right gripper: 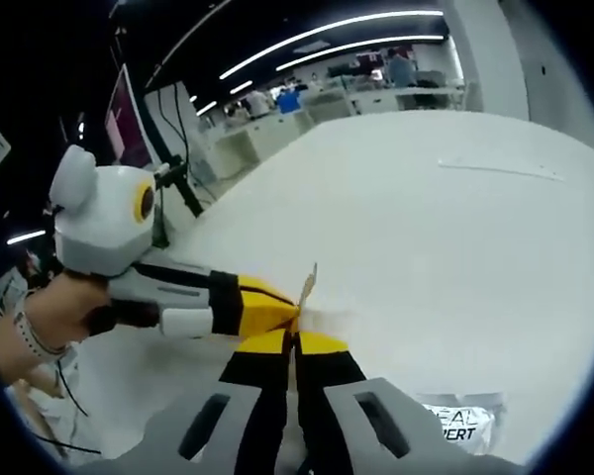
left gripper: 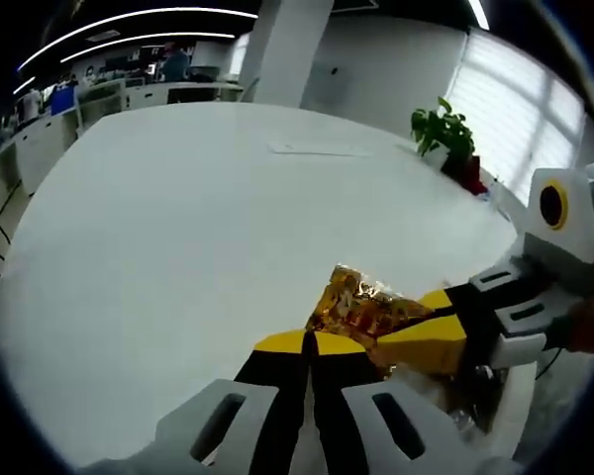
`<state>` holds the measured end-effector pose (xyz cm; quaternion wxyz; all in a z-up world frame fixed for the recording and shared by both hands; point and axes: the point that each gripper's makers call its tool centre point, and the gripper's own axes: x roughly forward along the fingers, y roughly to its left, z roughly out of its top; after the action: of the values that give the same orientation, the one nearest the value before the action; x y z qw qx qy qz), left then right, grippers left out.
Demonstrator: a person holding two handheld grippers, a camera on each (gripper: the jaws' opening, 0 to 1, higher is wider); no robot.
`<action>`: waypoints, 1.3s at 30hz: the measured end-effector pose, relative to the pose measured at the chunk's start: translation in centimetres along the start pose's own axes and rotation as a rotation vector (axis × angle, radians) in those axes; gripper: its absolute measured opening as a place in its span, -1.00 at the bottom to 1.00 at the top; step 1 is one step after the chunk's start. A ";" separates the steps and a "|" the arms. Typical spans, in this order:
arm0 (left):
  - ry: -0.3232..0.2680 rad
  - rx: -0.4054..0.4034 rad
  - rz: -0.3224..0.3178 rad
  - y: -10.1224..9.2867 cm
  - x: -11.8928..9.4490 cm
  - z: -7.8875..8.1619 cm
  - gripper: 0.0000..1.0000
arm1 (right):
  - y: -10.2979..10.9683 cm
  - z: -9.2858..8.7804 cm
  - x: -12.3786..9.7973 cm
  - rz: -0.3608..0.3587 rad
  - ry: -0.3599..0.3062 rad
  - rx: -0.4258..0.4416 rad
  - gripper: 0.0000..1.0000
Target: Arrange the skincare products in the storage area until every visible bottle or jar stands upright without overlapping.
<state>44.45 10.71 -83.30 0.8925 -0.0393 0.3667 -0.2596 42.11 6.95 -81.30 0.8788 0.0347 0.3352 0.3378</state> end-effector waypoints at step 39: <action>-0.081 0.378 -0.275 -4.3 -6.2 0.9 -0.51 | 4.8 -0.4 -4.7 0.161 0.036 -0.339 -0.98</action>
<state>39.47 9.99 -77.63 0.8542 0.0684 0.2664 -0.4411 36.56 7.67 -77.61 0.8360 -0.0935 0.2854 0.4593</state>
